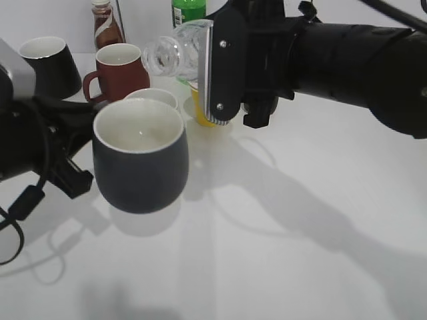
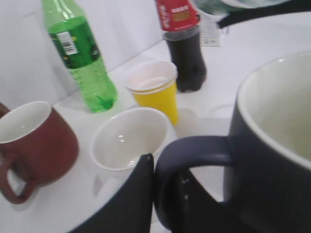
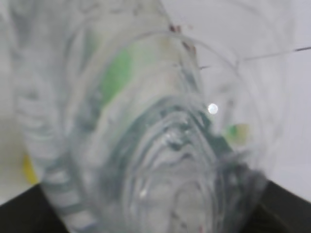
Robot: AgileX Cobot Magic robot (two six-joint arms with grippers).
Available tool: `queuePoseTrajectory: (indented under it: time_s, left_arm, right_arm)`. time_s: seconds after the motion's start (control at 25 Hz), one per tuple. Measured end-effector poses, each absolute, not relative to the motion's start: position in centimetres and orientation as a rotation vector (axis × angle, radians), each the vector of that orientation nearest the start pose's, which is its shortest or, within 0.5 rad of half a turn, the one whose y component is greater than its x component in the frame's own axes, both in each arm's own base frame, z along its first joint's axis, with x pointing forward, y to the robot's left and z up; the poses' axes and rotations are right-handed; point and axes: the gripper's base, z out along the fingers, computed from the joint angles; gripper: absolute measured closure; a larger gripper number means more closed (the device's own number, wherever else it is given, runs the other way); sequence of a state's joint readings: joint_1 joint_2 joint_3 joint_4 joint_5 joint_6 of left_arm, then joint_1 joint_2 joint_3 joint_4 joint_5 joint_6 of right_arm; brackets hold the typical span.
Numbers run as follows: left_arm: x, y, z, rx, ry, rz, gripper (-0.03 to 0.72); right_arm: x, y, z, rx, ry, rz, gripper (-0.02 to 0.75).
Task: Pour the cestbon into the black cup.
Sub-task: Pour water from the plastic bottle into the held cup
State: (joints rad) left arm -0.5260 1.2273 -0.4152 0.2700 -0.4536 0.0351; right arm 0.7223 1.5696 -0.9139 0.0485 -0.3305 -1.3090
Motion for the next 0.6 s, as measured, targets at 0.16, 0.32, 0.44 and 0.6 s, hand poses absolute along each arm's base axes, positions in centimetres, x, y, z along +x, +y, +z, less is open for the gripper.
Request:
queuePoseTrajectory:
  time_s: [0.16, 0.32, 0.44, 0.6]
  left_arm:
    - [19.0, -13.0, 22.6, 0.831, 1.68, -0.296, 0.638]
    - [18.7, -12.9, 22.9, 0.833, 1.671, -0.296, 0.638]
    - [18.5, -12.8, 23.3, 0.829, 1.664, -0.293, 0.638]
    - [18.5, -12.8, 23.2, 0.836, 1.677, -0.288, 0.638]
  right_arm:
    - [26.6, 23.2, 26.6, -1.538, 0.945, -0.453, 0.269]
    - [26.7, 23.2, 27.0, -1.526, 0.89, -0.509, 0.269]
    - [26.8, 23.2, 27.5, -1.494, 0.839, -0.553, 0.269]
    - [26.8, 23.2, 27.9, -1.478, 0.781, -0.607, 0.269]
